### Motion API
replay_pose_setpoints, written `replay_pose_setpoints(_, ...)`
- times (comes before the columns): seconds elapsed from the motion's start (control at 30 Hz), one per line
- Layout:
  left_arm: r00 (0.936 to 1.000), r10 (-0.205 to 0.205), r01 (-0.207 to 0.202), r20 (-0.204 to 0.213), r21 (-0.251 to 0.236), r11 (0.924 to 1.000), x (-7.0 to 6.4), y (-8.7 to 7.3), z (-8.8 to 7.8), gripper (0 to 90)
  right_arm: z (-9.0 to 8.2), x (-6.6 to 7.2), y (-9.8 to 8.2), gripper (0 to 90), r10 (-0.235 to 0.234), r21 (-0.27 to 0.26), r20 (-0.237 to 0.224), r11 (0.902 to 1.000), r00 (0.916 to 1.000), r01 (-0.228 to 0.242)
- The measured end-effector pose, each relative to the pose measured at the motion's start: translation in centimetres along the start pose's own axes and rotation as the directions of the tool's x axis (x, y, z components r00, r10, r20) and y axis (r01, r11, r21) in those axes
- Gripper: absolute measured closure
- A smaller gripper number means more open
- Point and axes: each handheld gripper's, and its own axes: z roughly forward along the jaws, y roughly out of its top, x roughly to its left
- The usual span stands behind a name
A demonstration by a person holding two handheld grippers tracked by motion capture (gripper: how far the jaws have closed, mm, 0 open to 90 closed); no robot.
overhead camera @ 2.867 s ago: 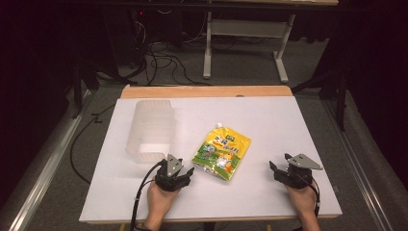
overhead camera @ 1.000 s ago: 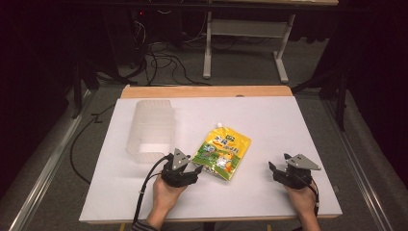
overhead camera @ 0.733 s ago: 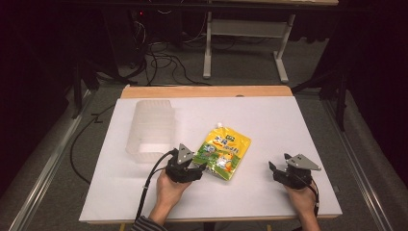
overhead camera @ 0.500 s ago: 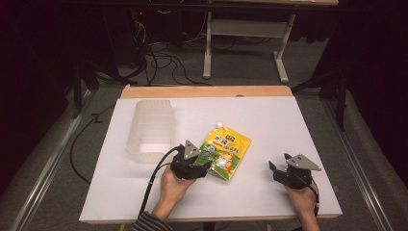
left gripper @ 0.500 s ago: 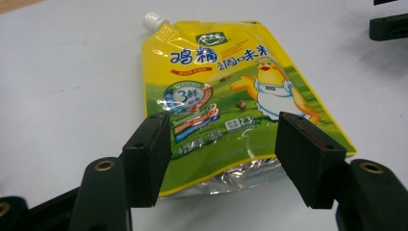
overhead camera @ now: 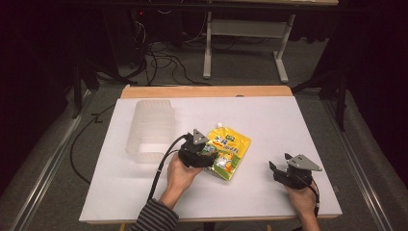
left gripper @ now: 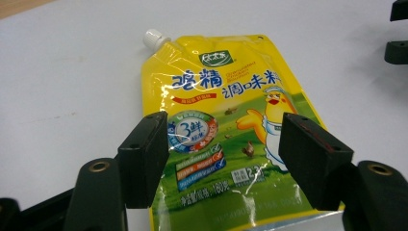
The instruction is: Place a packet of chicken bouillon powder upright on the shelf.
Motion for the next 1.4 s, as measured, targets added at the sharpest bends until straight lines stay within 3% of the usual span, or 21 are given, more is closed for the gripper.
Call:
replay_pose_setpoints(0.33, 0.9998, -0.017, 0.018, -0.005, 0.04, 0.9991, 0.6, 1.7, 1.6, 35.1, 0.0, 0.0, 0.0, 32.6, -0.003, -0.008, 0.002, 1.0, 1.0, 0.003)
replay_pose_setpoints(0.57, 0.9971, -0.07, 0.071, -0.03, 0.057, 0.9958, 1.8, 1.7, 2.8, 34.4, 0.0, 0.0, 0.0, 32.6, -0.006, -0.007, 0.004, 1.0, 1.0, 0.006)
replay_pose_setpoints(0.83, 0.9905, -0.134, 0.136, -0.028, 0.063, 0.9887, 2.7, 1.9, 4.0, 33.6, 0.0, 0.1, 0.0, 32.7, -0.012, -0.006, 0.005, 0.9999, 0.9999, 0.012)
replay_pose_setpoints(1.03, 0.9925, -0.116, 0.119, -0.04, 0.098, 0.9881, 2.7, 2.6, 4.9, 32.1, 0.0, 0.1, 0.0, 32.7, -0.013, -0.005, 0.006, 0.9999, 0.9999, 0.013)
replay_pose_setpoints(1.4, 0.9842, -0.17, 0.175, -0.05, 0.108, 0.9787, 3.5, 2.8, 6.3, 30.5, 0.1, 0.2, 0.0, 32.7, -0.028, 0.001, 0.009, 0.9996, 0.9996, 0.028)
